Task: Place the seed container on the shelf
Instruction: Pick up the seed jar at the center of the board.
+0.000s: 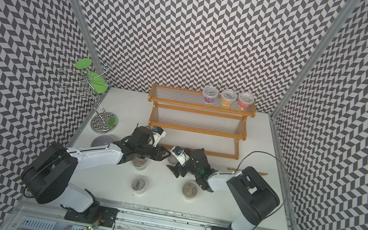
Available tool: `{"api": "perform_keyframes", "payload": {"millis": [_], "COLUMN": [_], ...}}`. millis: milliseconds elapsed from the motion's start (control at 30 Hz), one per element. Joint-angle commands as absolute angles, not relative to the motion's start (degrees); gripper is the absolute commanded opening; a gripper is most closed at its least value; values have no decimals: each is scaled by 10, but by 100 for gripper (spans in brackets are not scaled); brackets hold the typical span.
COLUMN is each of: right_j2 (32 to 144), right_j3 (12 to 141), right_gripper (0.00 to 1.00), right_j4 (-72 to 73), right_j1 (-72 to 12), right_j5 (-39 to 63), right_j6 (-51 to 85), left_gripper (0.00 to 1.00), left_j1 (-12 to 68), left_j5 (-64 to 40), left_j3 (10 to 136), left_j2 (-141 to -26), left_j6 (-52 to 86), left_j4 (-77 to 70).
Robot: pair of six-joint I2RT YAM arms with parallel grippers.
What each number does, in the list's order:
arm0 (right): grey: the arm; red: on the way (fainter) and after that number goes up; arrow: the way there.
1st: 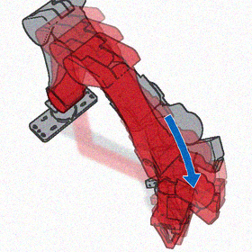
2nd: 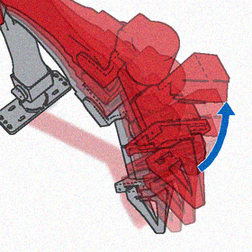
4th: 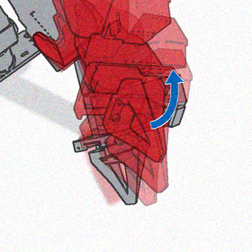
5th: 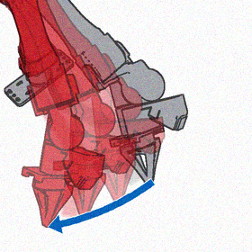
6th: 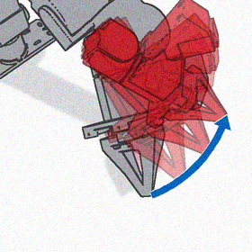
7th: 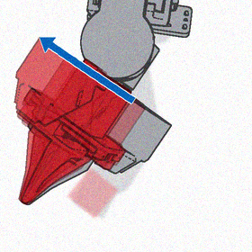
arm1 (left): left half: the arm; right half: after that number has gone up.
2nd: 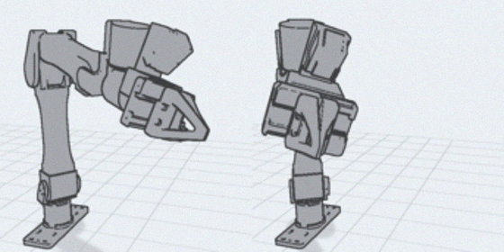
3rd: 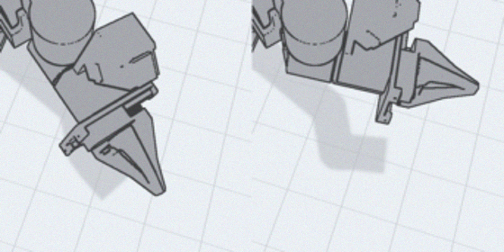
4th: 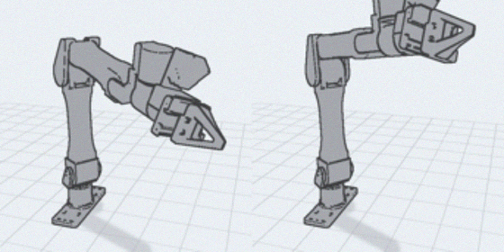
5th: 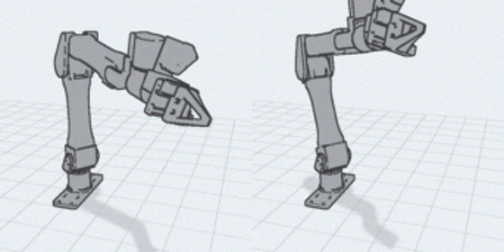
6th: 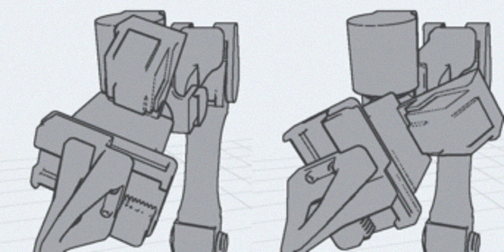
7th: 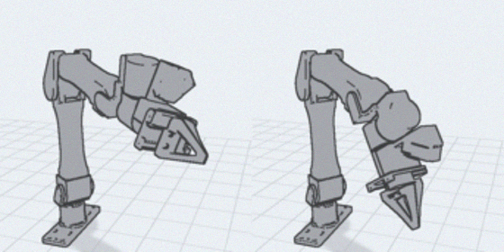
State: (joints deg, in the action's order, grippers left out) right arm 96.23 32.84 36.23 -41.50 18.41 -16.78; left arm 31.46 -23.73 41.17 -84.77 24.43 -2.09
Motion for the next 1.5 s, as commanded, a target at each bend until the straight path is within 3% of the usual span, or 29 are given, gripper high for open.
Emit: {"api": "perform_keyframes", "payload": {"millis": [0,1100,1467], "right_j2": [955,951,963], "right_j3": [325,320,331], "right_gripper": [93,96,90], "right_j4": [386,389,377], "right_j1": [-415,-413,-412], "right_j5": [191,177,198], "right_j6": [-172,-189,-168], "left_gripper": [46,50,50], "left_j1": [315,316,316], "left_j5": [-244,-246,-251], "left_j3": [417,433,412], "left_j2": [-848,-855,-840], "left_j6": [234,234,228], "left_j4": [-29,-12,-29]}}
